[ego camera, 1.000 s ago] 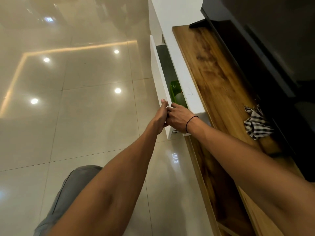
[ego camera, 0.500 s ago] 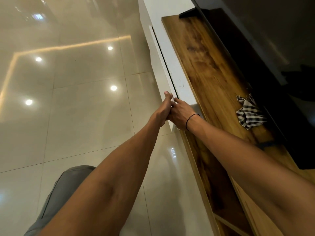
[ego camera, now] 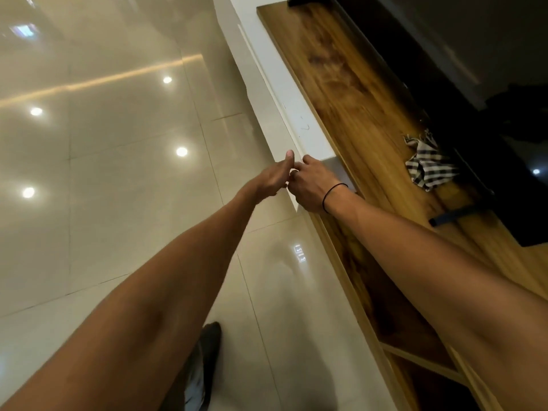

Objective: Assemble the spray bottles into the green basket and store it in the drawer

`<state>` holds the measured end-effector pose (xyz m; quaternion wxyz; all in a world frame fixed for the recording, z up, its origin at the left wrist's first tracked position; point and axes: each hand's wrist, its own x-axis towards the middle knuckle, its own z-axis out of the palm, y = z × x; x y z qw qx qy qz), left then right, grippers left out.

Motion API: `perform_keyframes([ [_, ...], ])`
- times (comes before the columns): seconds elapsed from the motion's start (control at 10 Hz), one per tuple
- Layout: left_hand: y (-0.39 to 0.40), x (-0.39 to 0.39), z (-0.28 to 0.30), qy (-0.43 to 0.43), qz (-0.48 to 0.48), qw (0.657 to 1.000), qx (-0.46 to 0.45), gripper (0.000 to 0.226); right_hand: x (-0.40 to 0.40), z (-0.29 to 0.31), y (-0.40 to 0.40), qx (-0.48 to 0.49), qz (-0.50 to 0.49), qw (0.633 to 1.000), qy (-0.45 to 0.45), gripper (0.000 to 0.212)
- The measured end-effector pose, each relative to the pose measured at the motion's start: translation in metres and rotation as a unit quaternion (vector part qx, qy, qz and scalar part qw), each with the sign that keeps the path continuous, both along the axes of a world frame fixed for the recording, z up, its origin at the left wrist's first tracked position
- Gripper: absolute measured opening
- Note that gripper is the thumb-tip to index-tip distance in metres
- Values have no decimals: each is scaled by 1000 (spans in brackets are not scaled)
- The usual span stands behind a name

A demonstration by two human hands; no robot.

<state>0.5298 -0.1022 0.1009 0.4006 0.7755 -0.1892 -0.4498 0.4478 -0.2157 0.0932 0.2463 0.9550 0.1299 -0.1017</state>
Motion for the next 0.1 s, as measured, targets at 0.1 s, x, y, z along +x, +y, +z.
perform_keyframes([
  [0.1,24,6,-14,-72,-45,995,44,70,-19,-15,14,36,-46,998,-36,24],
])
